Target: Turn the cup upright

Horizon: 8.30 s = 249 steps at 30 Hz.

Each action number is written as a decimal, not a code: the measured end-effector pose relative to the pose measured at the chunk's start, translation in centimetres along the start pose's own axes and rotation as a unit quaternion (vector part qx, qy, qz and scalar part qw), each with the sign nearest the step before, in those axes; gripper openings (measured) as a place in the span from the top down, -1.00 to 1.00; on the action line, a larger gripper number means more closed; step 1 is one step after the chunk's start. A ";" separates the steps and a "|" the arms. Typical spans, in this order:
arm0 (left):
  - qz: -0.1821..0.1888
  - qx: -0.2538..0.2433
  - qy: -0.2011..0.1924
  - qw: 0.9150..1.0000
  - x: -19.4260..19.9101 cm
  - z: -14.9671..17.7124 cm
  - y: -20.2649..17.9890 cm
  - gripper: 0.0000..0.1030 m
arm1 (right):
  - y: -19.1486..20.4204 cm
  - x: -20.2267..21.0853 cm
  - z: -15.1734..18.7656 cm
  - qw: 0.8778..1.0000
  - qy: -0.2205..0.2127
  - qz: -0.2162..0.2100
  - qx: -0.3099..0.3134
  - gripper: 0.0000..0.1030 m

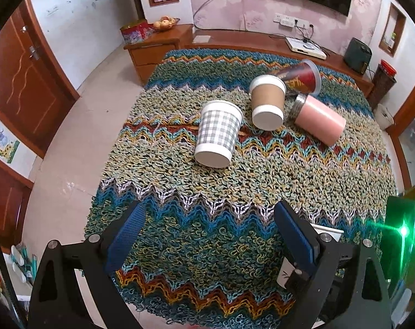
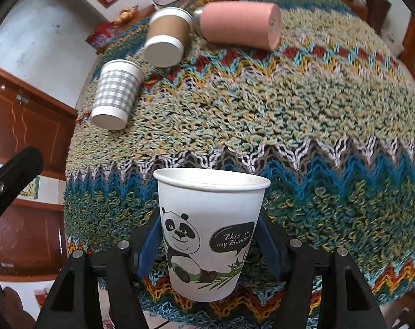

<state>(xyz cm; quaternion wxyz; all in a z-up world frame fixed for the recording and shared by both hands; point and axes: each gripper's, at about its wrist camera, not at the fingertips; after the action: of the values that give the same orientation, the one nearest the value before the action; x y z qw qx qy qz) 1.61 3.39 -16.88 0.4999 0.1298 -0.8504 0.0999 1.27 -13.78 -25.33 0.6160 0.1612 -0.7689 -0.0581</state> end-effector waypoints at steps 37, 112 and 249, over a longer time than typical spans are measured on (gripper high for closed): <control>0.196 -0.137 0.200 0.950 -5.0 1.5 -7.1 -0.86 | -1.8 3.0 3.8 0.997 -0.069 -0.038 0.011 -0.36; 0.227 -0.145 -0.085 0.959 -4.2 5.0 -7.3 -0.36 | -2.4 6.0 7.9 0.977 -0.185 0.105 0.027 -0.35; 0.067 -0.031 -0.038 0.997 16.4 -2.5 -1.3 -0.87 | 7.0 28.8 0.6 0.954 -0.214 0.191 0.088 -0.36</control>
<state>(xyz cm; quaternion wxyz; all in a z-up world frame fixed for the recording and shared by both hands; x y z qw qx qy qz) -3.57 0.90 -1.27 0.4633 0.0607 -0.8783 0.1013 -5.98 -16.49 3.32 0.4203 0.0489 -0.9010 0.0959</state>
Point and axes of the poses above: each gripper's, at about its wrist camera, not at the fingertips, and x roughly against the way its jaws point, y to its left, z to its underside, and after that the axes turned 11 degrees about x, right-handed
